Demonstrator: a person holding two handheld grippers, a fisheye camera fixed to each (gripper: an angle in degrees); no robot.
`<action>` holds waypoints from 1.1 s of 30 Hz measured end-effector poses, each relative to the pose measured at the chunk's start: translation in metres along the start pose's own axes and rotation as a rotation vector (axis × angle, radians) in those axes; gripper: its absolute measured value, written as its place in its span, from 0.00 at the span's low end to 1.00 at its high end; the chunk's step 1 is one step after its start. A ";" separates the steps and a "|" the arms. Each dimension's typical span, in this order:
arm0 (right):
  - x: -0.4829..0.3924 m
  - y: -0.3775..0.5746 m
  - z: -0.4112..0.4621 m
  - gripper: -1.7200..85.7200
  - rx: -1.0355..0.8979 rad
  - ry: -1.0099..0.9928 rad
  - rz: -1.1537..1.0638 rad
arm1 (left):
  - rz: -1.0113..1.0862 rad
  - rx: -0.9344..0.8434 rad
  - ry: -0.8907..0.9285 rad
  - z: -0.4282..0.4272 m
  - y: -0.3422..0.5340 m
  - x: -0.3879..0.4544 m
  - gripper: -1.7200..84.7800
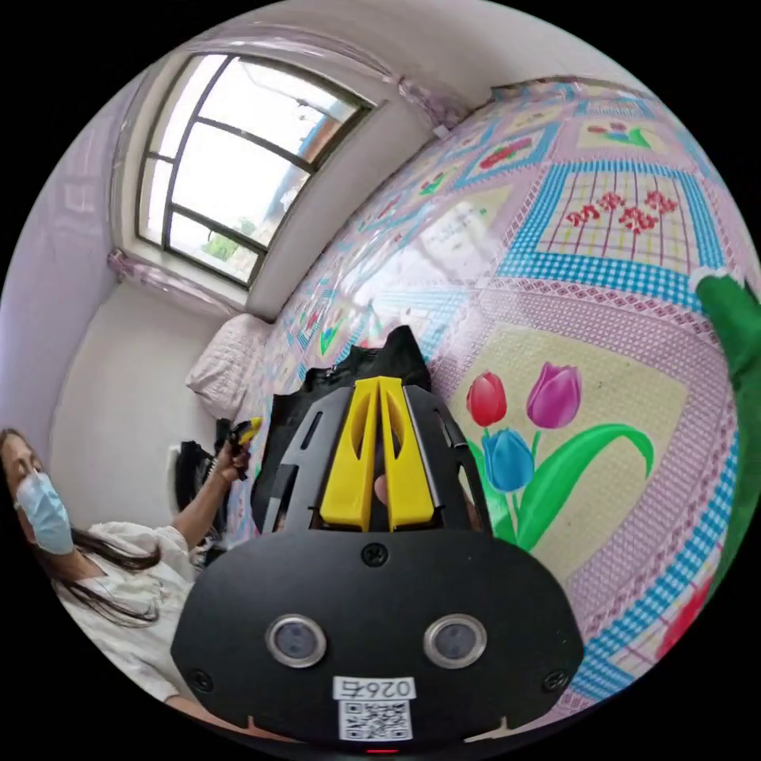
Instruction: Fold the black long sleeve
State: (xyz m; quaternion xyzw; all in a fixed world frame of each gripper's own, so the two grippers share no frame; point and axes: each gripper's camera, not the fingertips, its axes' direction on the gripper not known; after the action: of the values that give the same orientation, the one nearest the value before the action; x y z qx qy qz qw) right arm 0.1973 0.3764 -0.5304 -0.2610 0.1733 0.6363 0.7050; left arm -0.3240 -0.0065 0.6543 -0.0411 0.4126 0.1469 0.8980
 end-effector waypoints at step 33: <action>-0.580 0.604 0.347 0.06 -0.096 0.481 -1.125 | -0.167 0.323 -0.138 -0.131 0.284 0.007 0.01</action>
State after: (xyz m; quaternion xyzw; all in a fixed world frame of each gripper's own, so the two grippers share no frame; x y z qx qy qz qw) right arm -0.5047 0.1452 -0.0059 -0.4803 0.1344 0.0970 0.8613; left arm -0.4998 0.2402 0.5769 0.0799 0.3633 0.0063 0.9282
